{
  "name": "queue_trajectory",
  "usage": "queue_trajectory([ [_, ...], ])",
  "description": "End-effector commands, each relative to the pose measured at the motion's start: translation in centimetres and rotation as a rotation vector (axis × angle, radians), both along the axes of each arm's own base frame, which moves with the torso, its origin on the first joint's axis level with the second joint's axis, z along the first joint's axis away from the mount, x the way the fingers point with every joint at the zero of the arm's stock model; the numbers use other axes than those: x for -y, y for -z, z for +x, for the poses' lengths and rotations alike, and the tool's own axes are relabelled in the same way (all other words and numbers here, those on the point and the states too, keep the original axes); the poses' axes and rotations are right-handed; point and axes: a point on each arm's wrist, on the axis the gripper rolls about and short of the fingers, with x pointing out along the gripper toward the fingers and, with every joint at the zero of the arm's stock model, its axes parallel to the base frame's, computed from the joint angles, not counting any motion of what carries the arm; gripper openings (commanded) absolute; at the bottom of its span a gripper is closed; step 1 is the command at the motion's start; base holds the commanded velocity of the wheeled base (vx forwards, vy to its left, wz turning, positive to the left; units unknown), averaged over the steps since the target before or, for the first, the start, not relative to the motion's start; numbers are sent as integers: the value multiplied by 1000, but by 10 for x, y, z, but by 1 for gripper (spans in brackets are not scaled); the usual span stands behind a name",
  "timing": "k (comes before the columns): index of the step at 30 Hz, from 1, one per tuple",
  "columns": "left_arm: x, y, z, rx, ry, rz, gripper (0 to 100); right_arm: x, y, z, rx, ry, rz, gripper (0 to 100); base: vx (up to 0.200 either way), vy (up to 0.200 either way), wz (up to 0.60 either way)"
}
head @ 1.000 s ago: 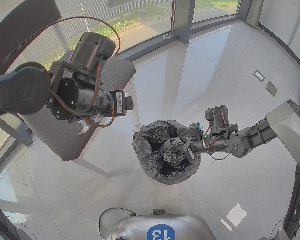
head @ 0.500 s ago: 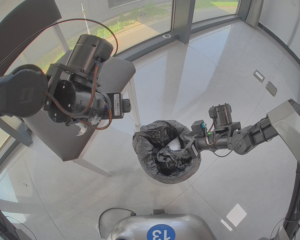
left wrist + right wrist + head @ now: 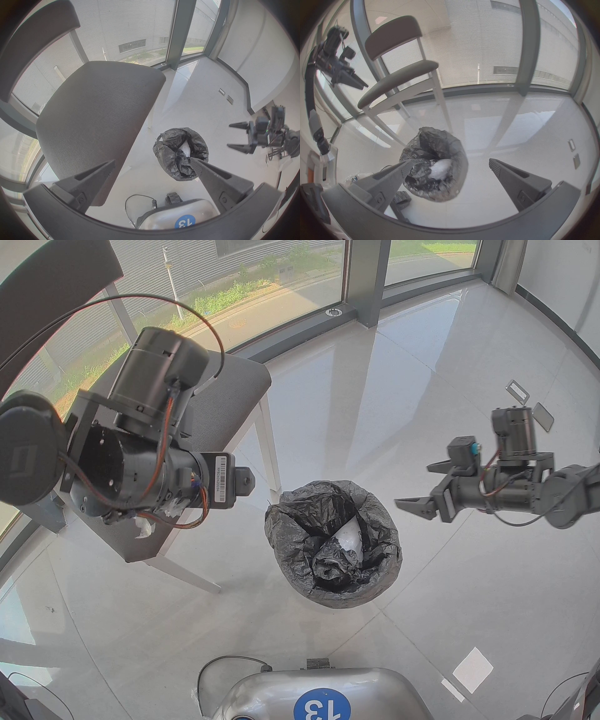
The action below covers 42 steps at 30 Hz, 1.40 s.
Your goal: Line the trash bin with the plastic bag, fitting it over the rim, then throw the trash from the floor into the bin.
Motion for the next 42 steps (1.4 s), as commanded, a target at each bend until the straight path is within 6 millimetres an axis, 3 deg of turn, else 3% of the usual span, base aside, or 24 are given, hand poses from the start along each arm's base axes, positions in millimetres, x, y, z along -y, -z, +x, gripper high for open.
queue_trajectory([
  [1, -11, -13, -29, 32, 70, -19, 100, 70, -52, -87, 81, 205, 14, 100, 0, 0, 0],
  [6, -34, -31, -37, 97, 39, -14, 100, 110, -56, -153, 69, 389, -3, 100, 0, 0, 0],
  [9, -73, -56, -52, 204, -25, 31, 100, 126, -56, -209, 129, 526, 1, 100, 0, 0, 0],
  [11, -93, -68, -72, 259, -38, 50, 100, 128, -52, -239, 157, 592, 3, 100, 0, 0, 0],
  [12, -95, -69, -75, 266, -38, 52, 100, 127, -51, -244, 162, 598, 5, 100, 0, 0, 0],
  [14, -116, -75, -106, 315, -46, 60, 100, 120, -44, -282, 184, 621, 24, 100, 0, 0, 0],
  [20, -156, -76, -173, 331, -122, 96, 100, 105, -18, -340, 243, 624, 118, 100, 0, 0, 0],
  [26, -187, -79, -229, 340, -210, 111, 100, 103, 10, -371, 287, 478, 255, 100, 0, 0, 0],
  [30, -198, -77, -258, 345, -274, 137, 100, 107, 26, -383, 298, 403, 285, 100, 0, 0, 0],
  [31, -201, -74, -273, 355, -309, 151, 100, 107, 36, -386, 302, 401, 295, 100, 0, 0, 0],
  [34, -204, -65, -309, 370, -400, 186, 100, 108, 57, -388, 301, 410, 329, 100, 0, 0, 0],
  [36, -204, -59, -325, 367, -437, 197, 100, 108, 59, -387, 297, 423, 347, 100, 0, 0, 0],
  [37, -203, -52, -344, 354, -467, 206, 100, 108, 58, -387, 298, 426, 376, 100, 0, 0, 0],
  [42, -201, -34, -378, 351, -503, 210, 100, 114, 73, -378, 226, 324, 401, 100, 0, 0, 0],
])
